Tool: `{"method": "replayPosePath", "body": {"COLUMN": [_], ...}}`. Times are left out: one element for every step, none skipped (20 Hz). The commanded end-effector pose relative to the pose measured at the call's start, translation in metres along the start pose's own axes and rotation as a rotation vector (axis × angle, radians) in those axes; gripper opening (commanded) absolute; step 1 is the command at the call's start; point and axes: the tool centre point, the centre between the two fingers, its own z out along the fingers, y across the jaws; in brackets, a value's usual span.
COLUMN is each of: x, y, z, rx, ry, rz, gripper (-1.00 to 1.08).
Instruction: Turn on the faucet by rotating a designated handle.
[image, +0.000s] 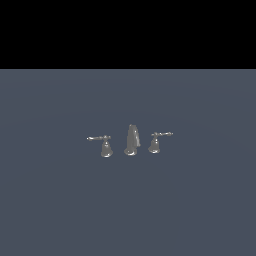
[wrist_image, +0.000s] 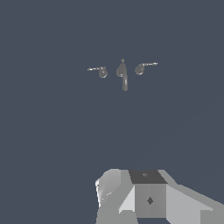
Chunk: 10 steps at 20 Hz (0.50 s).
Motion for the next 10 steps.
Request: {"method": "replayPosePath", "body": {"x": [0.000,0.000,0.000,0.000,0.001,0.001,0.002,0.002,0.003,0.004], "y": [0.000,0.000,0.000,-0.001,-0.002,-0.003,-0.004,-0.005,-0.006,-0.008], "z": [0.000,0.000,0.001,0.001,0.002,0.004,0.005,0.007,0.010,0.012], "rx": [0.000,0.000,0.000,0.000,0.000,0.000,0.000,0.000,0.000,0.000], "ry": [0.000,0.000,0.000,0.000,0.000,0.000,0.000,0.000,0.000,0.000], "rz": [0.000,0.001,0.002,0.005,0.009,0.014,0.020,0.027,0.035,0.044], "gripper": [-1.00,-1.00,-1.00,-1.00,-1.00,-1.00,-1.00,-1.00,-1.00,-1.00]}}
